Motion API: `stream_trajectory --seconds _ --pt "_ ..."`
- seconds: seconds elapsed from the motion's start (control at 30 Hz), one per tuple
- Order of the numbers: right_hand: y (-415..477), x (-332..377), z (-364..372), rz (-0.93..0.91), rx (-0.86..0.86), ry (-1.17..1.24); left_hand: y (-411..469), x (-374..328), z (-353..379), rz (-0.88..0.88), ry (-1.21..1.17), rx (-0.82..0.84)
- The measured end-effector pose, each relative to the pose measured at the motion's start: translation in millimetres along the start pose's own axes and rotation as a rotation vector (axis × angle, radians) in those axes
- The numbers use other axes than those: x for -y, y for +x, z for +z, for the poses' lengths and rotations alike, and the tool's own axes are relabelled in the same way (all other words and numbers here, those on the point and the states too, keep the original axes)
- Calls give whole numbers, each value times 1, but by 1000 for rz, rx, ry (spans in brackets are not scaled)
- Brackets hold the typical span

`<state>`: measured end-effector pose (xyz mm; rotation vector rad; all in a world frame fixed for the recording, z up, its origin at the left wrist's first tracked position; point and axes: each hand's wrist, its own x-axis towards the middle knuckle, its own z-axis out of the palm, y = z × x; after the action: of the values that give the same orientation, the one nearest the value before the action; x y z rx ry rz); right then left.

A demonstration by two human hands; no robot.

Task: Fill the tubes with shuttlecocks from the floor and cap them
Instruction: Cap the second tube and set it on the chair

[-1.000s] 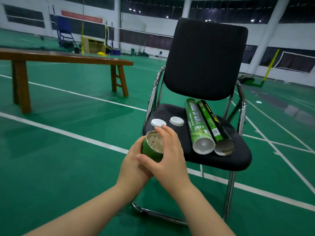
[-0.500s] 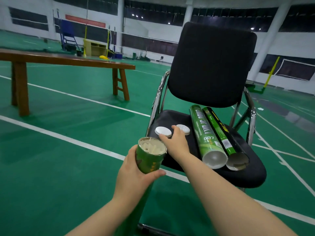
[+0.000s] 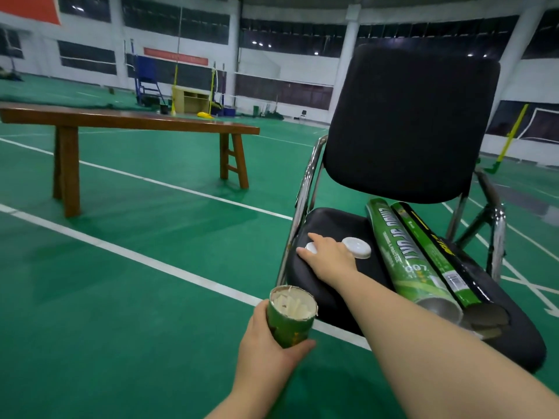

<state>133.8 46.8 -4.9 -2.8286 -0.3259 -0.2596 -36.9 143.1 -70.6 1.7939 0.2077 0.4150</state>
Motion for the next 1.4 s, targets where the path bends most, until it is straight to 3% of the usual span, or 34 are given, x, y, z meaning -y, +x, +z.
stream_trajectory --seconds 0.33,0.53,0.77,0.93,1.07,1.4 --pt "-6 -2 3 -38 -71 -12 -3 -3 4 -10 0 -7" --pt "-11 1 0 -74 -148 123 -3 -2 2 0 18 -15" --pt "-59 27 -7 -15 -528 846 -3 -7 6 11 34 -27" --pt "-113 24 -14 39 -457 1197 -10 -10 8 19 30 -3" --pt "-148 22 0 -44 -302 1113 -17 -11 9 25 41 25" --pt "-164 9 -3 -201 -312 791 -28 -19 4 36 34 73"
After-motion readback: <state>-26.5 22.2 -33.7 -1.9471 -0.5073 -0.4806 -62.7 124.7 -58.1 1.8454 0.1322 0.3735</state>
